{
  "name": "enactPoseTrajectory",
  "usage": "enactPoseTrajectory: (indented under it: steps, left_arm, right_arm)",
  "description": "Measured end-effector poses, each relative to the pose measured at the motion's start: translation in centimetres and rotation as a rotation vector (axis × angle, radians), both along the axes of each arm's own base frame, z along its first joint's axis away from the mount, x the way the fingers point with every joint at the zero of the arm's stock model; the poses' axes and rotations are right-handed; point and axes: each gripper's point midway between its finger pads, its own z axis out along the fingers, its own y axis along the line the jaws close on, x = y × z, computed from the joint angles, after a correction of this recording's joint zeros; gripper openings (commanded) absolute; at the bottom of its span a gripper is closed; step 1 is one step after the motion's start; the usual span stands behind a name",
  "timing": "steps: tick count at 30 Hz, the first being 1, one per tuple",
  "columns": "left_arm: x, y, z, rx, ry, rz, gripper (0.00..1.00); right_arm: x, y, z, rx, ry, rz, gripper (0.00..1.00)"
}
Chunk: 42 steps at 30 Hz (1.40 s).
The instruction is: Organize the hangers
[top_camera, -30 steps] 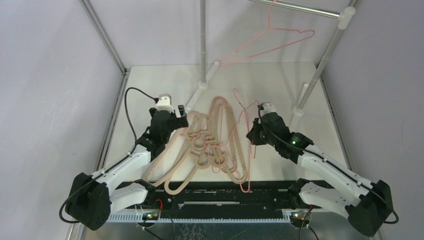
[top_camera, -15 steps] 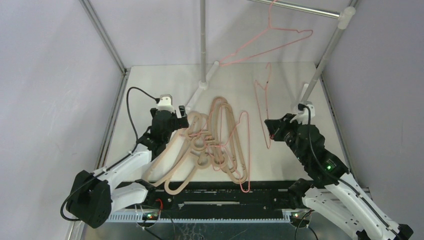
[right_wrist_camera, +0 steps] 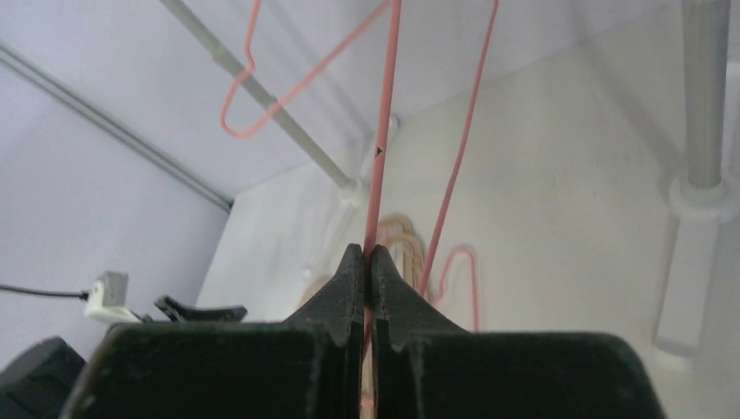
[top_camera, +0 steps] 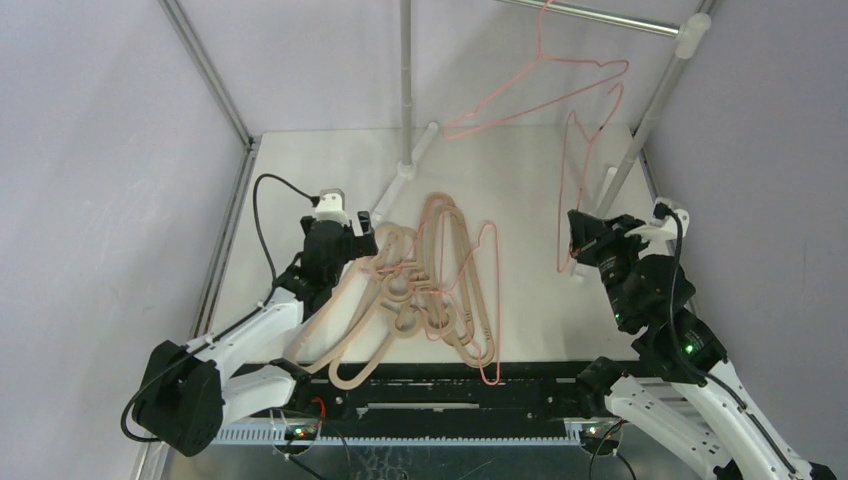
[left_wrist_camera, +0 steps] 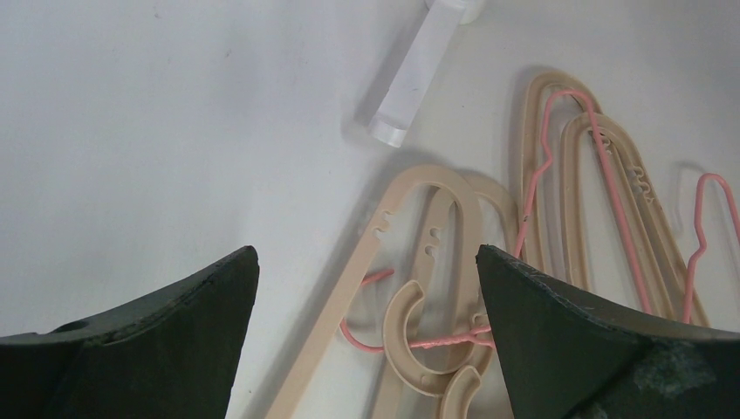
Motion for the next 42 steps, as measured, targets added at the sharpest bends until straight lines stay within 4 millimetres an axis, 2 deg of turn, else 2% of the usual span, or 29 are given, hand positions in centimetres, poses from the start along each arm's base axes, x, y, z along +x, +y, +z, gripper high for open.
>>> enactPoseTrajectory:
  steps: [4,13,17,28,42]
  left_arm:
    - [0.0,0.0,0.0,0.0,0.0,0.0,1.0]
    - [0.0,0.0,-0.3,0.004,0.007,0.0,1.0]
    - [0.0,0.0,-0.3,0.005,0.009,0.001,1.0]
    - [0.1,0.0,-0.8,0.011,0.019,0.002,1.0]
    - [0.1,0.0,-0.8,0.012,0.019,0.003,1.0]
  right_arm:
    - [0.6,-0.2,2.2,-0.008,-0.058,-0.025,0.0]
    - [2.6,0.8,7.8,-0.054,-0.168,-0.038,0.0]
    - [3.2,1.0,9.1,-0.061,-0.206,-0.045,0.0]
    - [6.4,1.6,11.1,-0.147,-0.237,-0.101,0.0]
    - [10.4,0.7,9.8,-0.217,-0.189,-0.187,0.0]
